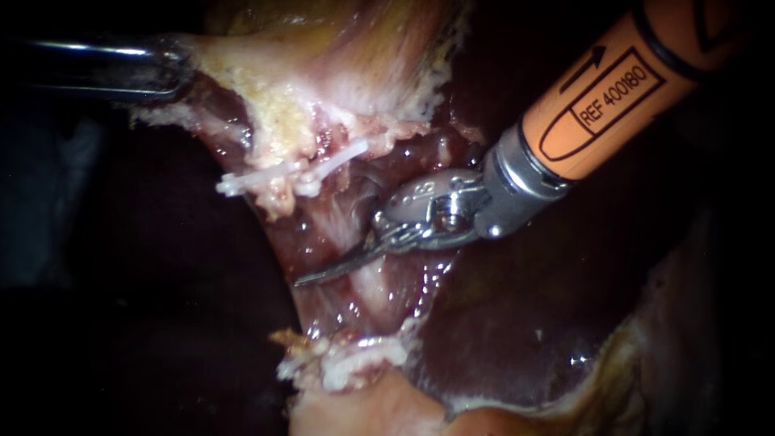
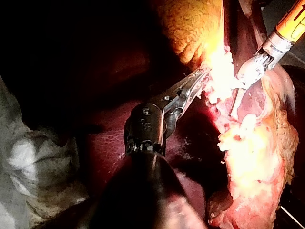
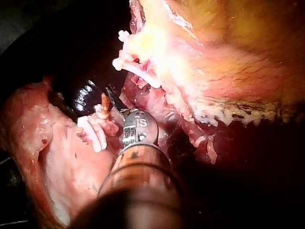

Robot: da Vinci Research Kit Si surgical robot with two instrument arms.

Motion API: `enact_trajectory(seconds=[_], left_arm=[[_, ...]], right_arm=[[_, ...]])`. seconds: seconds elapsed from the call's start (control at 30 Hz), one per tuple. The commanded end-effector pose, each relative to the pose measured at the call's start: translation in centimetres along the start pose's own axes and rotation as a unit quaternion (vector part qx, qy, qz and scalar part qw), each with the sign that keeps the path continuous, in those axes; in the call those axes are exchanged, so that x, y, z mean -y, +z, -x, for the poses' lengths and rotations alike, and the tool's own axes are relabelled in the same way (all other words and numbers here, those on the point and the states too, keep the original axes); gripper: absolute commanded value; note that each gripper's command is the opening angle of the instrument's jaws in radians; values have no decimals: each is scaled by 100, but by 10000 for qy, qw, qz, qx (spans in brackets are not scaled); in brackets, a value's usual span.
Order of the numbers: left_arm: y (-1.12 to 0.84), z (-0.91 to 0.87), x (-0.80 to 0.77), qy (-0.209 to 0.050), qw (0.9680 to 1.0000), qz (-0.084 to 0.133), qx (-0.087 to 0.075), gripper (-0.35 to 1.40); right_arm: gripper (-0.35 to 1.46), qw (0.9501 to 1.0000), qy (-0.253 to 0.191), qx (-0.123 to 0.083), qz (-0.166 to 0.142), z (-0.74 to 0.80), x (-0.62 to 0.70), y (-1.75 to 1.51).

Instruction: Go back from the cut right tube

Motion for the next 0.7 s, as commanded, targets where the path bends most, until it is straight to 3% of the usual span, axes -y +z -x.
enact_trajectory(seconds=[0.03,0.07,0.1,0.17,0.23,0.37,0.47,0.53,0.57,0.6,0.63,0.7], left_arm=[[0,1,0,1,10000,3,1,-35],[0,1,0,1,10000,3,1,-35],[0,1,0,1,10000,3,1,-35],[0,1,0,1,10000,4,1,-35],[0,1,1,1,10000,4,1,-35],[0,1,2,4,10000,5,1,-35],[0,2,2,5,10000,4,1,-35],[0,2,2,5,10000,5,1,-35],[0,2,2,6,10000,6,2,-35],[-1,2,2,6,10000,8,3,-35],[-1,2,3,6,10000,8,3,-35],[-1,2,4,7,10000,10,4,-35]], right_arm=[[-35,10000,0,-22,9,0,0,0],[-35,9999,-10,-100,-36,0,1,0],[-6,9998,-19,-202,-10,0,2,0],[91,9988,30,-470,124,-1,3,2],[121,9972,154,-658,320,-2,5,3],[143,9932,347,-839,734,-2,8,5],[143,9907,415,-908,921,-1,8,4],[143,9854,477,-958,1325,1,13,0],[143,9825,343,-891,1601,3,17,-1],[143,9768,121,-733,2011,5,23,-5],[143,9737,-21,-538,2212,6,29,-8],[143,9661,-210,18,2575,6,42,-18]])
